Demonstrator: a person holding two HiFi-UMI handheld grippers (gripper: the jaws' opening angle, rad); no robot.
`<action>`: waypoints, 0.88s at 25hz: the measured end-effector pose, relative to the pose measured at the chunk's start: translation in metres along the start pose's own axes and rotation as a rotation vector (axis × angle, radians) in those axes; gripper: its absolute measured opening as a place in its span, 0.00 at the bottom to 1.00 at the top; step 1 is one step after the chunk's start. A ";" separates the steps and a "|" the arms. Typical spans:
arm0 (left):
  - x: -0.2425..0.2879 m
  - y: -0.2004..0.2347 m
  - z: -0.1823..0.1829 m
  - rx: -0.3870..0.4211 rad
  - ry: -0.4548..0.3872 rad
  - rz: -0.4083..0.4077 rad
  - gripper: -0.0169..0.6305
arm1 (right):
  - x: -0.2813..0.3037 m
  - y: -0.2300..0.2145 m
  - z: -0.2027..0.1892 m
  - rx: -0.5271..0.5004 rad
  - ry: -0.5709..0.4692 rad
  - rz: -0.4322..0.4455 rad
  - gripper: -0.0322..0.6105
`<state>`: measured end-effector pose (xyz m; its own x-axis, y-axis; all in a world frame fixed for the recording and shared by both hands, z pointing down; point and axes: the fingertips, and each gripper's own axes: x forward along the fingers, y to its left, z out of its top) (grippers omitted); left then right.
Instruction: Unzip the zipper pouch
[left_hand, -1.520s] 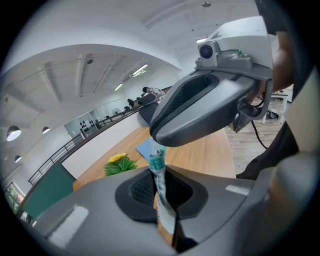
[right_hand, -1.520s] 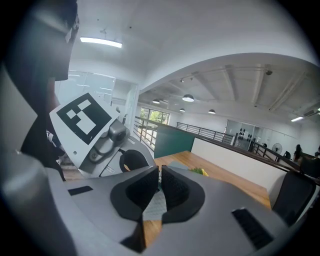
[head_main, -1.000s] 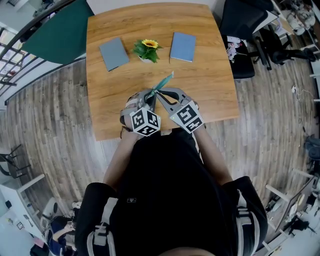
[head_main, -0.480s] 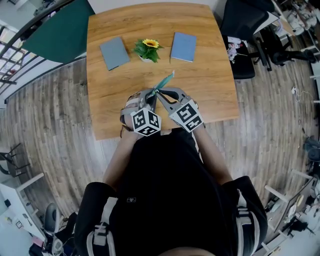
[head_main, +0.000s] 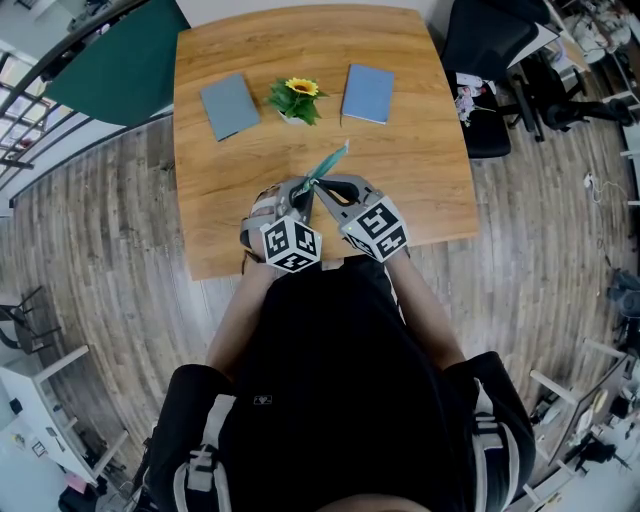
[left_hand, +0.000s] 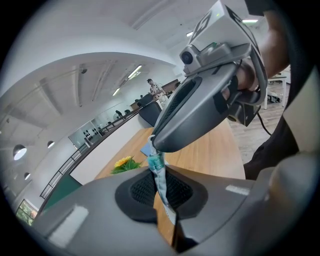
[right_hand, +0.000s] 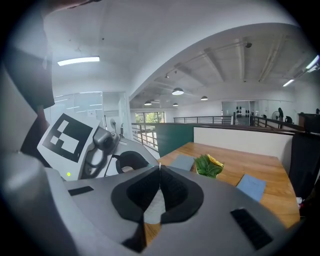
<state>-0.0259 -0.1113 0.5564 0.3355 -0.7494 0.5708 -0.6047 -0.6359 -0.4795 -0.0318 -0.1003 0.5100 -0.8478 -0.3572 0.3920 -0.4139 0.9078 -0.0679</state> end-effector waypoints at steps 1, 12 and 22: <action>0.000 0.000 0.000 -0.004 -0.003 -0.001 0.03 | 0.000 0.000 0.000 0.005 -0.001 0.000 0.06; 0.000 0.000 0.000 -0.032 -0.017 -0.007 0.03 | 0.000 0.000 -0.001 0.002 -0.004 -0.036 0.06; -0.001 -0.003 0.000 -0.037 -0.022 -0.011 0.03 | -0.001 -0.002 -0.003 0.000 0.000 -0.073 0.06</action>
<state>-0.0244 -0.1090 0.5568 0.3579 -0.7468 0.5605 -0.6273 -0.6369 -0.4481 -0.0294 -0.1008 0.5123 -0.8153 -0.4223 0.3961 -0.4744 0.8794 -0.0390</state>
